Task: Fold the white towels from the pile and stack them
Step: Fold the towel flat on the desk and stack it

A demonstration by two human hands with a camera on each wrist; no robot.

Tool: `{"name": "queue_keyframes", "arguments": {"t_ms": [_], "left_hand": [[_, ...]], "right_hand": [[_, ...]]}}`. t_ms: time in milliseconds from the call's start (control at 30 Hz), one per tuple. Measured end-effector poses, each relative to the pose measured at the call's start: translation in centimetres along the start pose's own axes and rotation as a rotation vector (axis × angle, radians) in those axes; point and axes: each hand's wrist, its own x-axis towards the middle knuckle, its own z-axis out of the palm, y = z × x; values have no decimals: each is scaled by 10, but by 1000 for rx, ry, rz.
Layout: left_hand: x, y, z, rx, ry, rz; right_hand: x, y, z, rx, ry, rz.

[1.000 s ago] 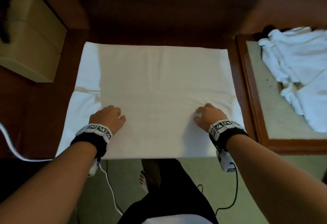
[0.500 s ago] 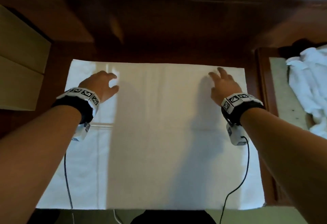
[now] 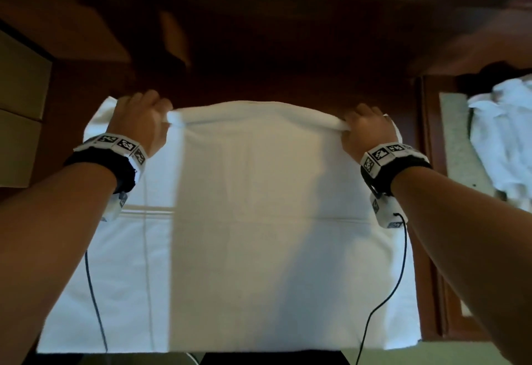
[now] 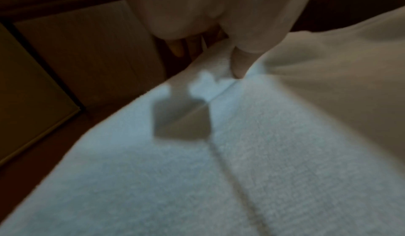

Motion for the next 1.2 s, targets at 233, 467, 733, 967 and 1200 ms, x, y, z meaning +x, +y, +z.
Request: {"name": "queue_keyframes", "arguments": {"t_ms": [233, 467, 733, 967, 1200], "left_hand": [[-25, -11, -48, -312, 83, -67], [-130, -18, -60, -57, 336, 160], [-282, 9, 4, 41, 315, 130], [-345, 41, 71, -8, -80, 28], [-313, 50, 86, -70, -177, -35]], "right_hand": [[-26, -9, -52, 252, 115, 99], [-132, -27, -46, 118, 227, 67], [-283, -24, 32, 53, 325, 26], [-361, -23, 95, -121, -39, 121], [-328, -8, 95, 6, -255, 120]]}}
